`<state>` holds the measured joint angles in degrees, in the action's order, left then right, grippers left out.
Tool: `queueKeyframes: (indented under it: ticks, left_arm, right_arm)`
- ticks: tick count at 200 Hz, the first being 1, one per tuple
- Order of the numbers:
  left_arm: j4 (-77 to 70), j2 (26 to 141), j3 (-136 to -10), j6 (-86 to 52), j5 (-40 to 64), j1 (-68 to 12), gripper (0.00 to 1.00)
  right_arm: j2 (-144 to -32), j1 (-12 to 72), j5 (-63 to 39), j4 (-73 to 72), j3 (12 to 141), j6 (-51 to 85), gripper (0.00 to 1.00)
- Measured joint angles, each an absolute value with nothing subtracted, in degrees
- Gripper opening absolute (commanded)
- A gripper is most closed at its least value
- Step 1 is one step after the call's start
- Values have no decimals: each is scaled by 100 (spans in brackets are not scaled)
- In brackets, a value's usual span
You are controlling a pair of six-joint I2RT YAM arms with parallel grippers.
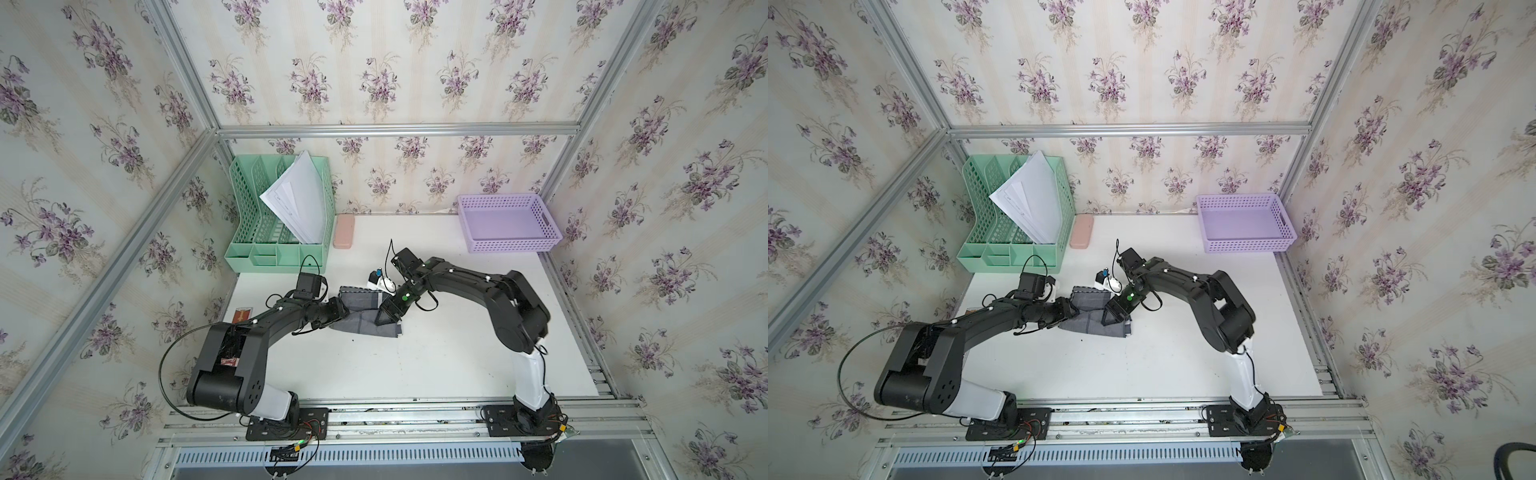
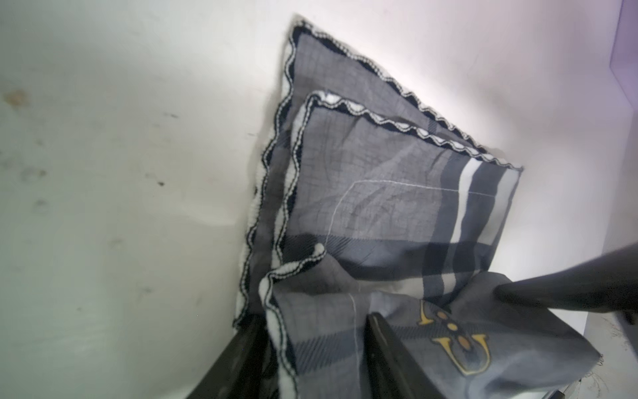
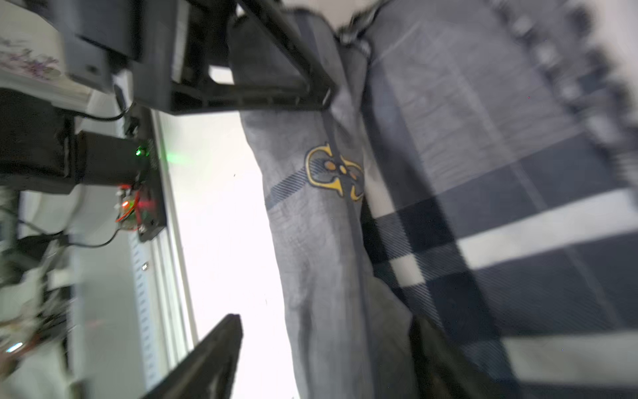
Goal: Roll up the pillowcase
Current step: Roll the pillowcase at the center of the board.
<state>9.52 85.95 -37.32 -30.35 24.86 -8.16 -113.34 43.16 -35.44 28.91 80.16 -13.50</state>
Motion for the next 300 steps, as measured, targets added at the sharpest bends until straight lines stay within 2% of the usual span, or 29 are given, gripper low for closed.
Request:
queueKeyframes:
  ticks: [32,57,82,112,119,122,128,136,144,147,157,161,169,190,213,239,275,295,300]
  left_arm:
    - [1055,8722,-3894,-3044,2484,-819,52]
    - [1129,8772,-3968,-3055,2508,-823,53]
    - [1186,8781,-4003,-3055,2515,-821,53]
    - [1216,8772,-4010,-3052,2508,-821,54]
    - [1223,8766,-4012,-3052,2508,-821,54]
    - [1227,8761,-4014,-3052,2504,-821,58]
    - [1245,8748,-4014,-3052,2482,-823,59]
    - [1275,8720,-4014,-3052,2462,-821,60]
    - [1330,8672,-4014,-3052,2403,-814,63]
    - [1361,8656,-4014,-3055,2379,-810,64]
    - [1452,8589,-4016,-3052,2351,-784,72]
    - [1498,8545,-4018,-3059,2335,-773,76]
    - [1577,8449,-4038,-3059,2287,-751,82]
    - [1767,8073,-4093,-3109,2171,-676,91]
    - [1907,7430,-4058,-3326,2001,-537,94]
    - [1916,6921,-3830,-3538,1966,-528,95]
    - [1894,6895,-3636,-3551,2180,-523,94]
    - [1675,6901,-3350,-3557,2399,-530,87]
    - [1629,6917,-3297,-3568,2434,-539,82]
  right_arm:
    - [-9441,5570,-1013,480,5701,-1887,100]
    - [-9085,6549,567,-1177,4292,-3028,100]
    - [-9679,6886,1820,-1951,4418,-3656,100]
    - [-10401,6987,2532,-2320,4799,-4025,100]
    - [-10600,6978,2687,-2318,4950,-4064,97]
    - [-10661,6978,2733,-2324,4995,-4071,96]
    - [-10794,6976,2805,-2298,5098,-4075,93]
    - [-10923,6973,2912,-2276,5221,-4073,84]
    - [-10995,6954,2893,-2185,5323,-4069,71]
    - [-11013,6938,2880,-2132,5354,-4066,63]
    - [-11034,6893,2731,-1828,5496,-3994,25]
    - [-11034,6858,2655,-1675,5564,-3924,13]
    - [-11021,6761,2440,-1291,5760,-3802,0]
    - [-10960,6396,1481,-95,6510,-3295,0]
    - [-10936,5927,174,954,7247,-2722,0]
    - [-11393,5334,-1540,2176,8112,-2139,0]
    - [-12116,4818,-3227,3330,8978,-1669,0]
    - [-12398,4729,-3970,3741,9288,-1505,0]
    - [-12457,4711,-4123,3798,9341,-1479,5]
